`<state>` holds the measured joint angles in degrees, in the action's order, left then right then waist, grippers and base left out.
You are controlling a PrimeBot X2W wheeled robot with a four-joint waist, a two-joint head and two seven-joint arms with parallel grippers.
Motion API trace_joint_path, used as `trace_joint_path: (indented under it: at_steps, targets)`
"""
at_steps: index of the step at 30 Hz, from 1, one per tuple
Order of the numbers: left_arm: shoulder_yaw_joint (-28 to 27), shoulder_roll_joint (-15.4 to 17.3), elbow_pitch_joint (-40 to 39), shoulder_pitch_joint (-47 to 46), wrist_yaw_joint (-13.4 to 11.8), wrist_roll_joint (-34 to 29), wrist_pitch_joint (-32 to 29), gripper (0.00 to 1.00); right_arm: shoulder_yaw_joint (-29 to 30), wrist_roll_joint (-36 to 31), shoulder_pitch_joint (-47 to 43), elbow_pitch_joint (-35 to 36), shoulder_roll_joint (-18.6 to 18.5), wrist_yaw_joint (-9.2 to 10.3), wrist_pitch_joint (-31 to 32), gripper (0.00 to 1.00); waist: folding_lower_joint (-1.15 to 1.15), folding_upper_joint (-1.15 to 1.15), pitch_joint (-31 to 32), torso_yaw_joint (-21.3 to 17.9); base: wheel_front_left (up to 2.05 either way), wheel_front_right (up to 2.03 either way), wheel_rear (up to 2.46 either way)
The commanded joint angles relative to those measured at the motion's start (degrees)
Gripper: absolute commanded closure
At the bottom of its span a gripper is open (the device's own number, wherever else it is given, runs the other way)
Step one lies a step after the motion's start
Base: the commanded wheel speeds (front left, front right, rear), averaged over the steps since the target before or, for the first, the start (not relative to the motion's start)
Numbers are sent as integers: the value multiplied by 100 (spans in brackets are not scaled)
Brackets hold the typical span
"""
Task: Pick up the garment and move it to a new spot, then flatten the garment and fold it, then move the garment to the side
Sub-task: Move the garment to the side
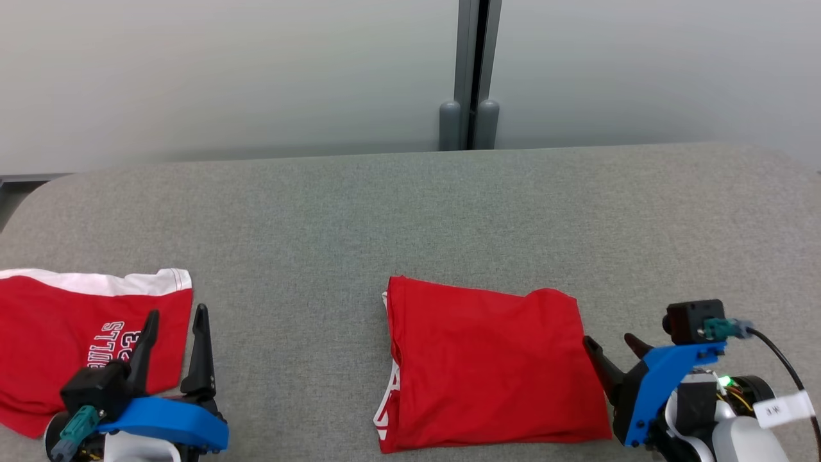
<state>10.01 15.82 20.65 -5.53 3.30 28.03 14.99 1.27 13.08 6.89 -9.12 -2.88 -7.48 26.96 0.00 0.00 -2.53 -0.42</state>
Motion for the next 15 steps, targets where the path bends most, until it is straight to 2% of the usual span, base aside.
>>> trace_joint_path:
  at_steps: [1,6,15]
  targets:
    - [16,-19,-32,-130,7,-43,27,0,-19,-43,185,-139,-5,-2,238,0,0,0,-83,40,0,0,0]
    - [47,-59,-73,-272,30,-92,27,0,-104,-46,528,-715,-6,-2,628,0,0,0,-252,110,0,0,0]
    - [96,-120,1,-533,101,-175,27,0,-180,-110,896,-1653,-4,-2,738,0,0,0,-413,243,0,0,0]
